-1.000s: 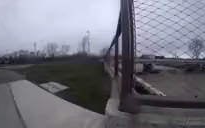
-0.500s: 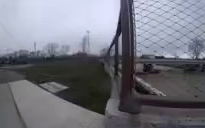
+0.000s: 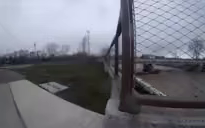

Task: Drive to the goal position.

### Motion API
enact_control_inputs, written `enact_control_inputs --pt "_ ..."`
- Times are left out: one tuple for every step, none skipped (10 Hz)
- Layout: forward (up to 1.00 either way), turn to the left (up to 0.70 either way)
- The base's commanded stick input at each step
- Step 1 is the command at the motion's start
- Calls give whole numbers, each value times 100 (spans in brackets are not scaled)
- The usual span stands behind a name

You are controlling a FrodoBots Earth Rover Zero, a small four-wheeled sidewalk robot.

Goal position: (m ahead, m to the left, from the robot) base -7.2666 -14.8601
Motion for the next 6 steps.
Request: enact_control_inputs --pt "4 0" --pt "4 0" --pt "4 0" --pt "4 0" --pt "4 0" --pt "4 0"
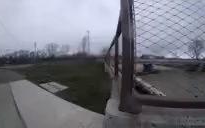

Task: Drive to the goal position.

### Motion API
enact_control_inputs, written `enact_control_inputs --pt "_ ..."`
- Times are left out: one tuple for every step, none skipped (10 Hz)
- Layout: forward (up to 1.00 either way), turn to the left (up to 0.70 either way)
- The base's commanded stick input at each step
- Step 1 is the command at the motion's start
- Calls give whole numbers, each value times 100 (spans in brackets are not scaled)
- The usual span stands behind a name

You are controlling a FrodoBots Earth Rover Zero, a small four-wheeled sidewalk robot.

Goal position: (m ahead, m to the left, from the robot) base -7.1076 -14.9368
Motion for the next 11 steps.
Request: enact_control_inputs --pt "4 0" --pt "4 0" --pt "4 0" --pt "4 0" --pt "4 0" --pt "4 0" --pt "4 0" --pt "4 0" --pt "4 0" --pt "4 0" --pt "4 0"
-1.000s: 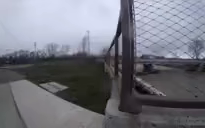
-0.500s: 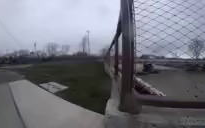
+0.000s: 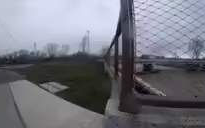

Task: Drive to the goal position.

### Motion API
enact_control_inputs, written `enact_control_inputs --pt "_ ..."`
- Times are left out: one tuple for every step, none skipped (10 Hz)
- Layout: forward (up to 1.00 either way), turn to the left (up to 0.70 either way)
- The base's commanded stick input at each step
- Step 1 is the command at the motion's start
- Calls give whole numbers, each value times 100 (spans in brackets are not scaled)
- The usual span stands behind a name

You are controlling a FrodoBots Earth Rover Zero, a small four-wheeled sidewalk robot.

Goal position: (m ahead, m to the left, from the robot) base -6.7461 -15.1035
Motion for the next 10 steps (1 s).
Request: enact_control_inputs --pt "4 0" --pt "4 0" --pt "4 0" --pt "4 0" --pt "4 0" --pt "4 0" --pt "4 0" --pt "4 0" --pt "4 0" --pt "4 0"
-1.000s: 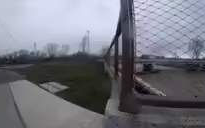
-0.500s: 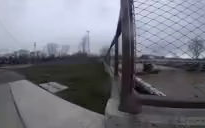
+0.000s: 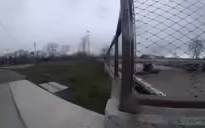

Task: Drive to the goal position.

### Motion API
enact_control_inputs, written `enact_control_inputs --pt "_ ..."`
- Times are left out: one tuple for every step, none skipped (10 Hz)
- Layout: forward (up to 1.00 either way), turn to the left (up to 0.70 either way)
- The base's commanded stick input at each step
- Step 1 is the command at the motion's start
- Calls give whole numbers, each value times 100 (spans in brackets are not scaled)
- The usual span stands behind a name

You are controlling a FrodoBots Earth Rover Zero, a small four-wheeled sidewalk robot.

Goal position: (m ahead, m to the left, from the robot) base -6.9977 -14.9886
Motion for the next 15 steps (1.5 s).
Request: enact_control_inputs --pt "4 0" --pt "4 0" --pt "4 0" --pt "4 0" --pt "4 0" --pt "4 0" --pt "4 0" --pt "4 0" --pt "4 0" --pt "4 0" --pt "4 0" --pt "4 0" --pt "4 0" --pt "4 0" --pt "4 0"
